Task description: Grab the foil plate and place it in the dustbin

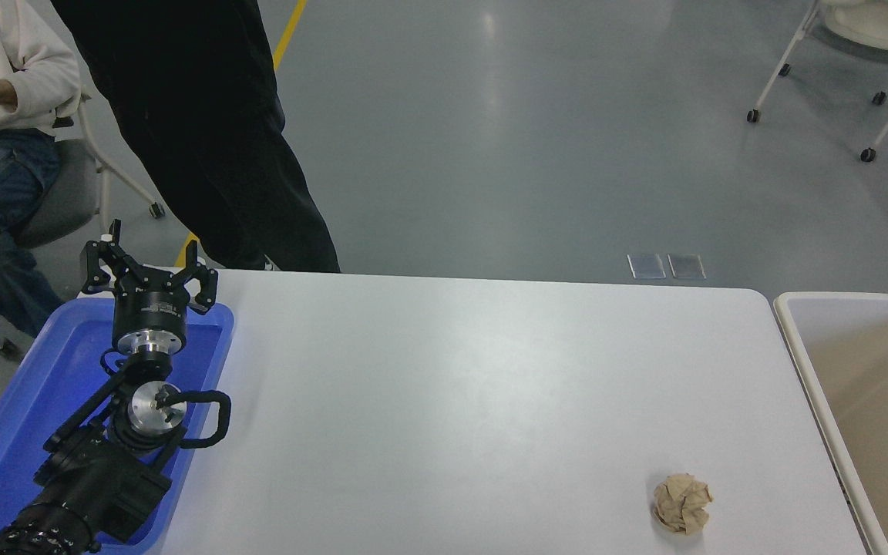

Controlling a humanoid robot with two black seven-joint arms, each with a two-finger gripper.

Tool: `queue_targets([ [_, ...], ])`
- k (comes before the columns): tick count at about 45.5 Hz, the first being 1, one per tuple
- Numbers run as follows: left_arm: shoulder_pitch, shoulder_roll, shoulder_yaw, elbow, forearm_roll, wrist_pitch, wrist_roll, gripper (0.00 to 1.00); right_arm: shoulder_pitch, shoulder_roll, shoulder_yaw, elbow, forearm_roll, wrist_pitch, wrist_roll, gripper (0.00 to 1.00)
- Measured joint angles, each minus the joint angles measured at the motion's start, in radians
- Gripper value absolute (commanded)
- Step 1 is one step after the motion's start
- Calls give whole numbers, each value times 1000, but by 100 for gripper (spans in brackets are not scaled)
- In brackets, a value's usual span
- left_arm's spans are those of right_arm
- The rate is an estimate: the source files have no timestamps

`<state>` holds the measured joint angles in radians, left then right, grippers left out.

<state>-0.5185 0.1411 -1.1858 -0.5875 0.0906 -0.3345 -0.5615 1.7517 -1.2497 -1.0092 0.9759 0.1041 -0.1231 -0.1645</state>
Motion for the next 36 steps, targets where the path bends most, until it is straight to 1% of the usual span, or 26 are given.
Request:
queue_targets([
  [10,0,0,0,0,0,0,0,99,-225,61,83,-58,103,-20,52,0],
  [14,0,0,0,0,0,0,0,99,-359,110,166,-111,131,-23,66,0],
  [18,0,0,0,0,0,0,0,99,-547,187,306,-213,147,-19,73,0],
  [24,0,0,0,0,0,0,0,99,-783,302,496,-384,140,4,77,0],
  [26,0,0,0,0,0,0,0,99,-853,349,558,-449,128,15,79,0],
  [27,0,0,0,0,0,0,0,99,-910,392,609,-503,118,27,80,0],
  [36,0,0,0,0,0,0,0,99,-1073,518,752,-659,89,60,89,0],
])
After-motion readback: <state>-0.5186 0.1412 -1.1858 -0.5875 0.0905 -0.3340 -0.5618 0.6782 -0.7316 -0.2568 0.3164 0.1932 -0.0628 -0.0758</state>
